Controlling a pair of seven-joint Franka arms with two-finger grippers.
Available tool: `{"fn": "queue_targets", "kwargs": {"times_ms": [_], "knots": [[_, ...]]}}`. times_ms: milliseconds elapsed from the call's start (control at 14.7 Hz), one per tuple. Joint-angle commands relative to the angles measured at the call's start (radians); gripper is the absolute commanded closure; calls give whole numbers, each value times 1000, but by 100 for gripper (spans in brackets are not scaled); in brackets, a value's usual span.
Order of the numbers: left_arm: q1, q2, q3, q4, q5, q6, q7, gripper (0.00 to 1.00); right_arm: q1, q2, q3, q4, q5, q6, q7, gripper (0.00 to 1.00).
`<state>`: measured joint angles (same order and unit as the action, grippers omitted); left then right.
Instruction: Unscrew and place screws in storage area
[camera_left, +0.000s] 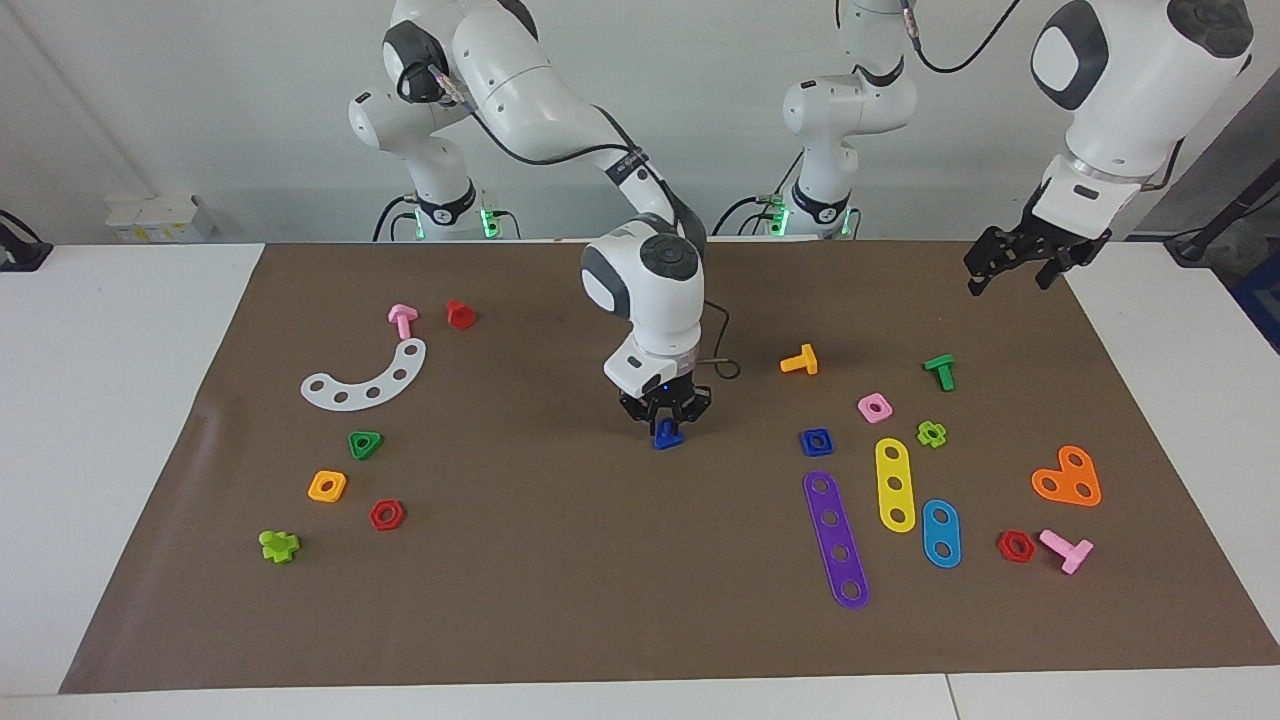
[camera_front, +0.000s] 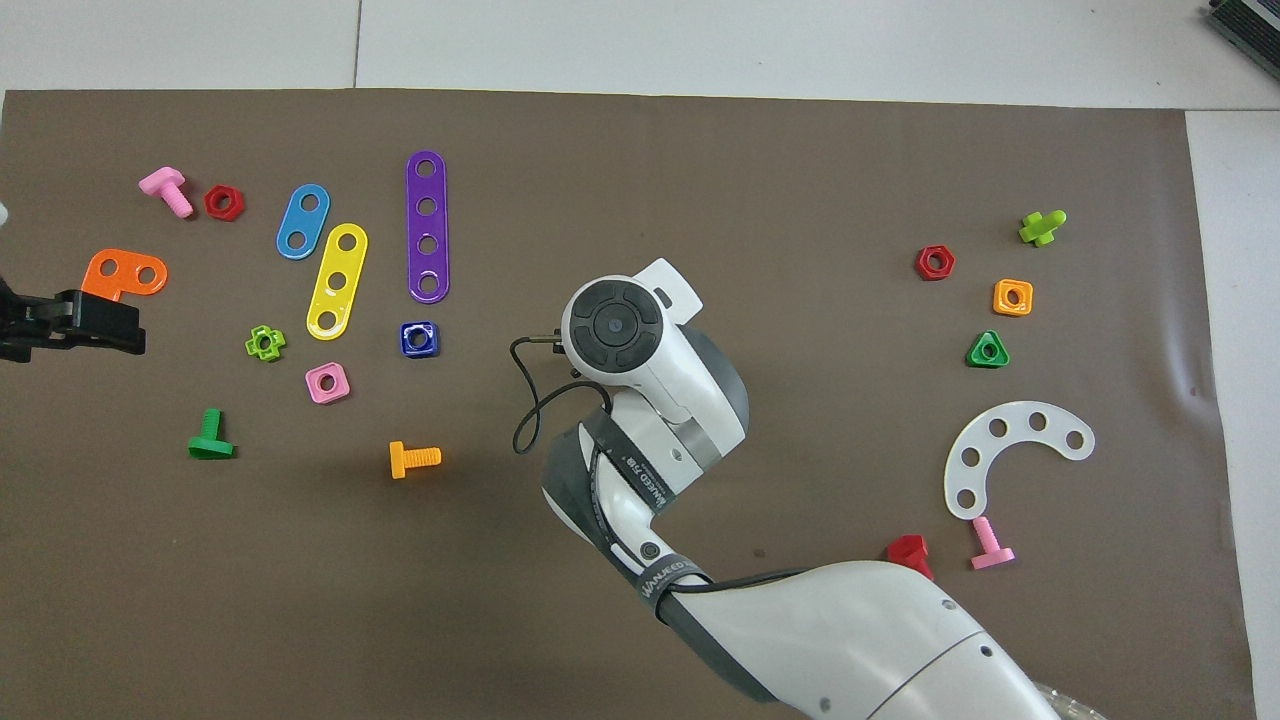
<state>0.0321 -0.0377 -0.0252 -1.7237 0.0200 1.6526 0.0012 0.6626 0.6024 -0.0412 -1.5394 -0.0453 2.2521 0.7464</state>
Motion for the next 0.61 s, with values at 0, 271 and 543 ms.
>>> {"fn": "queue_targets", "kwargs": {"times_ms": [0,271,543], "knots": [[-4,-51,-4,-63,6,6,31,0,2,-4,0,-27,-18,34,2,64],[-7,-54,-6,-65,5,-4,36,0,0,-4,4,-25,-16,34,2,67],[-4,-53,-4,-63,0,1,37,0,2,-6,6,-22,-16,32,2,100]]}}
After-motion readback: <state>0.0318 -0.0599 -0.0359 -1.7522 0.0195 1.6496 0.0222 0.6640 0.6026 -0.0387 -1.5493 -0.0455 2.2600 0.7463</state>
